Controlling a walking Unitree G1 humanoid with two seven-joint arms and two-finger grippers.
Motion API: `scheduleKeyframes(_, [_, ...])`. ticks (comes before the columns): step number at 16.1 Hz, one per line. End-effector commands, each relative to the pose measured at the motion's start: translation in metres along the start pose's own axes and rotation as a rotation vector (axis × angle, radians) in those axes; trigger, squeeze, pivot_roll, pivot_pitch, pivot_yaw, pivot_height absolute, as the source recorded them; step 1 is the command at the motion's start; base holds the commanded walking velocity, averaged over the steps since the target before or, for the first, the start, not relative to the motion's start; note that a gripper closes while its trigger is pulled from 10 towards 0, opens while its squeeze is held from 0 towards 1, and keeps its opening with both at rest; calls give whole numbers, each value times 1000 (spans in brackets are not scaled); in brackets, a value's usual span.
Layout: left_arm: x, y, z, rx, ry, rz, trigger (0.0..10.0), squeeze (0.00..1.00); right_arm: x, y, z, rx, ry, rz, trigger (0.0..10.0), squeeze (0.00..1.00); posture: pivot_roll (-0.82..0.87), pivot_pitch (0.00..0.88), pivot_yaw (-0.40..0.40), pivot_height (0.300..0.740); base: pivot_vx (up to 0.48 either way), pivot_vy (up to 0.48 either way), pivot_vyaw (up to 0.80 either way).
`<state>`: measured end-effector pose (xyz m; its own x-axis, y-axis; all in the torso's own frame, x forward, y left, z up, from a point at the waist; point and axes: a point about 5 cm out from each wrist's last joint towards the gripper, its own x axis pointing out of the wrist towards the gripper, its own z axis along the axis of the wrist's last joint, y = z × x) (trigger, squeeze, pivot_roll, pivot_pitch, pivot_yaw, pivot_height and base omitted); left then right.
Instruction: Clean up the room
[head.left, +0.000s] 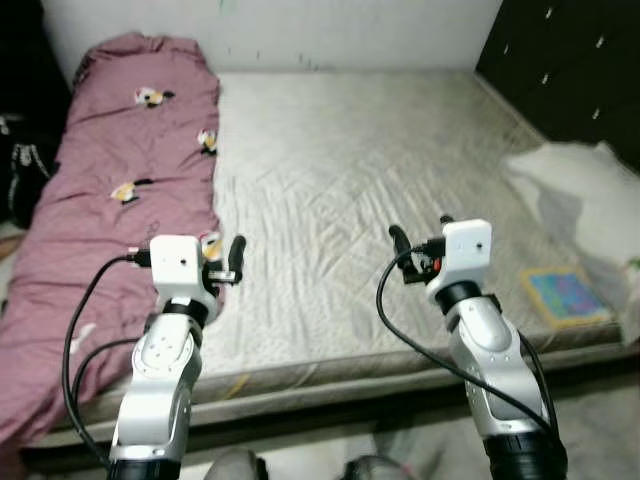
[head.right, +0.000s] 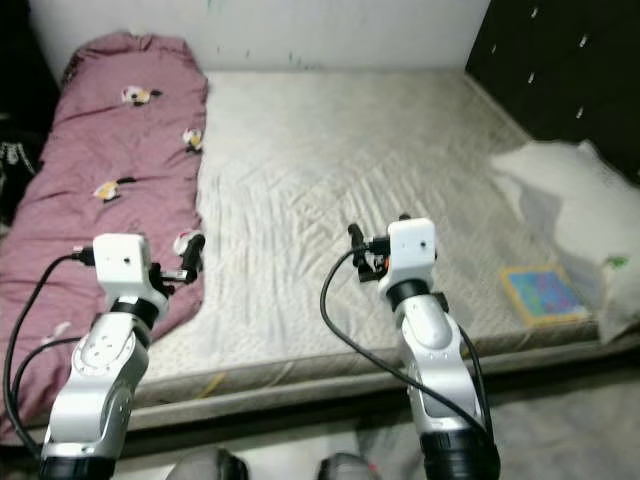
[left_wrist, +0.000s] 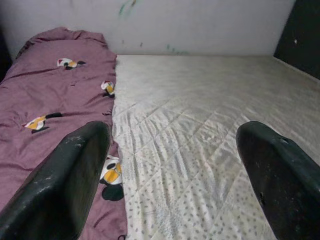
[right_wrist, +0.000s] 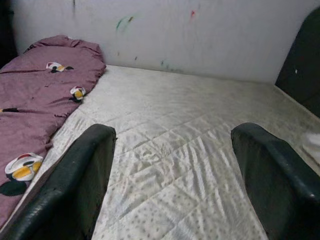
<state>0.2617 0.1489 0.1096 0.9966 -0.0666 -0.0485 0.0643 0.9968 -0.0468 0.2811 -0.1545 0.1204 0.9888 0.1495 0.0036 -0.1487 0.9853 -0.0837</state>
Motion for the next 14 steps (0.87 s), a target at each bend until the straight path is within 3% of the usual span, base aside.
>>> scheduleKeyframes(1, [0,-5,3,1,-7,-21,10000,0,-2,-5,-1,2,4,-17,10000,0,0,0,-36,740,0,480,0])
scheduleKeyframes(14, [0,-5,3,1,-7,-21,10000,0,-2,-5,-1,2,4,-17,10000,0,0,0,-36,740,0,480,0])
